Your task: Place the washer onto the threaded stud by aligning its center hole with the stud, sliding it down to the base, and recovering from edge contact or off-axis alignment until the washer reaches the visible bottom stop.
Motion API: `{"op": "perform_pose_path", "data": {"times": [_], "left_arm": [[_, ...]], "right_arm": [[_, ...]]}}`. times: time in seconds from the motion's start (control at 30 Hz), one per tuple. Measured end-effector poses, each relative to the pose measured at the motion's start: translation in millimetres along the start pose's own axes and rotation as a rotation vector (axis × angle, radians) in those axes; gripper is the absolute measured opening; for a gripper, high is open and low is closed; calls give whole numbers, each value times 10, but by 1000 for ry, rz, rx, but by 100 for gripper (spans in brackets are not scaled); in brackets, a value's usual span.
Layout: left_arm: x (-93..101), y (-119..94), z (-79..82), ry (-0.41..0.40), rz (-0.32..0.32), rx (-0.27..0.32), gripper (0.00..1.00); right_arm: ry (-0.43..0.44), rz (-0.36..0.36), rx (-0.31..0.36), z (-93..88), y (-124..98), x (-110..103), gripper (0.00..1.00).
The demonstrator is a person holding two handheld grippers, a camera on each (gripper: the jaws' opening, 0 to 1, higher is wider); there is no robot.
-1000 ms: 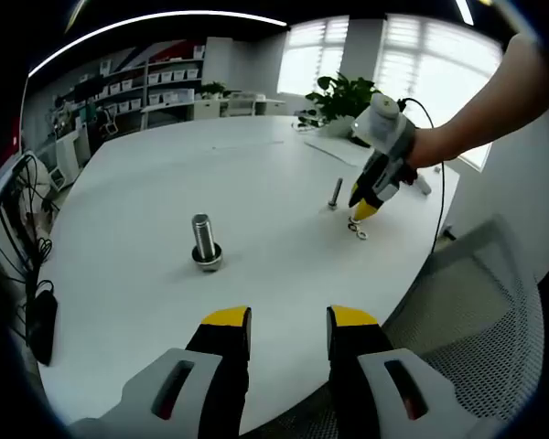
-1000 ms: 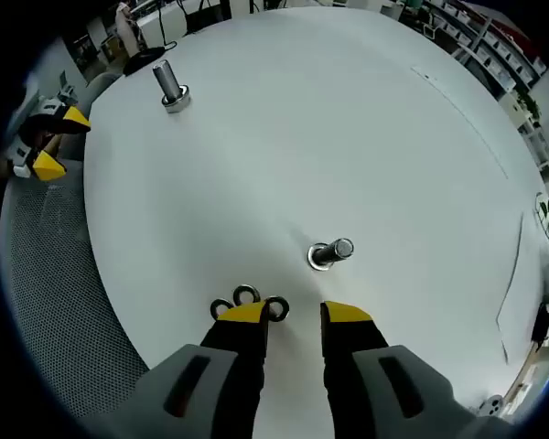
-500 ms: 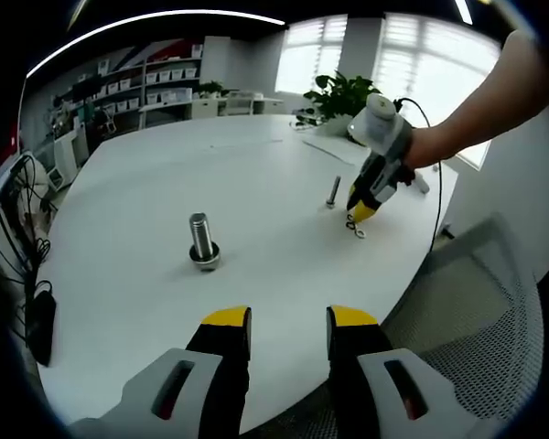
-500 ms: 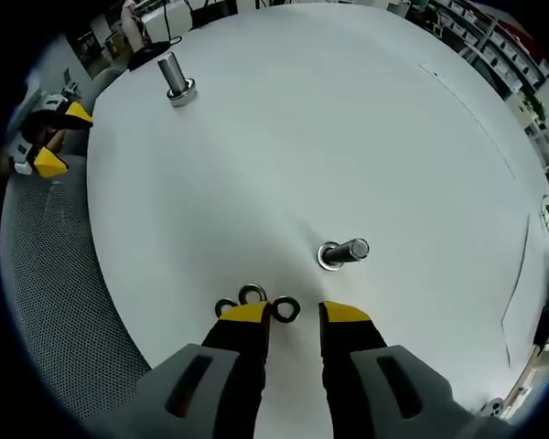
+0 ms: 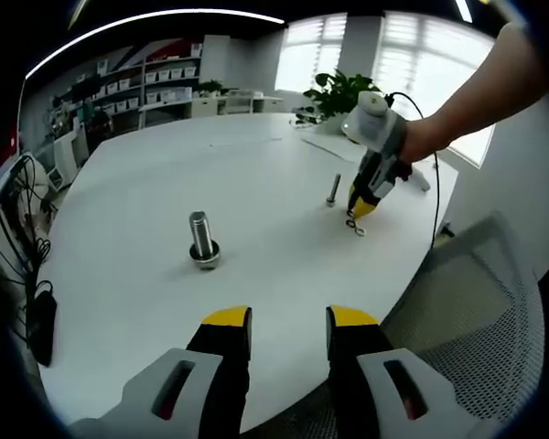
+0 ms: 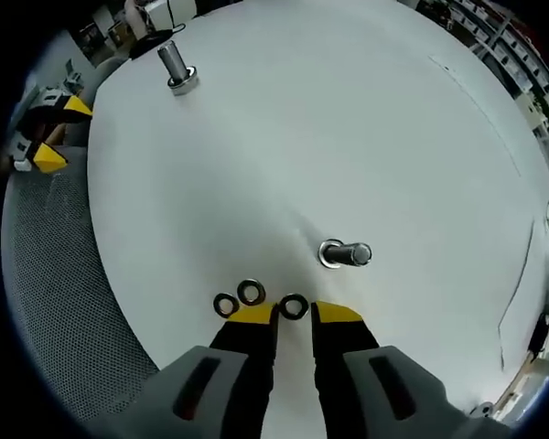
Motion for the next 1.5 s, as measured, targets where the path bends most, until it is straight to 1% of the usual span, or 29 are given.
{"op": "perform_pose_path", "data": {"times": [0.1,0.2,0.33,0.4,0.53,0.6,0.7,0.9,1.2,1.33,1.4,1.5], "left_arm": [[-3,3,-5,4,3,-3,30],[-2,4,-8,7,3,-6,30],[-7,3,-8,7,5,-6,30],[-12,4,-11,7,8,-9,30],[-19,3,-16,5,12,-12,30],[-21,5,-14,5,12,-11,30],[-29,6,-18,4,15,-14,30],[-36,-1,-17,3,18,-12,29],[-48,-3,-15,-5,20,-12,29],[-54,-3,-15,-10,21,-12,29],[-57,-4,-16,-11,22,-11,29],[-56,-7,-11,-12,22,-7,29]], "right_arm": [[11,-15,-47,23,9,-6,16],[-12,-25,-101,56,2,-32,16],[40,-17,-133,70,9,1,16],[27,-10,-146,74,10,-3,16],[-52,-2,-196,98,5,-29,17],[-49,2,-203,108,25,-10,17],[-17,8,-219,111,16,1,16],[22,14,-209,96,15,17,16],[37,22,-198,89,14,26,15],[43,13,-168,69,-7,4,15],[32,-5,-124,60,-9,-2,14],[54,-15,-77,35,-19,-18,14]]}}
Point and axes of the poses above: the point that each gripper's makers call its tool centre point, and the gripper's own axes: y roughly forward along the fingers, x roughly to its right, z roughly out of its top, the point moved 5 cm from there along -y, roughly backward along the fingers, and after that the axes turned 7 degrees about -y, right-handed, at the moved point
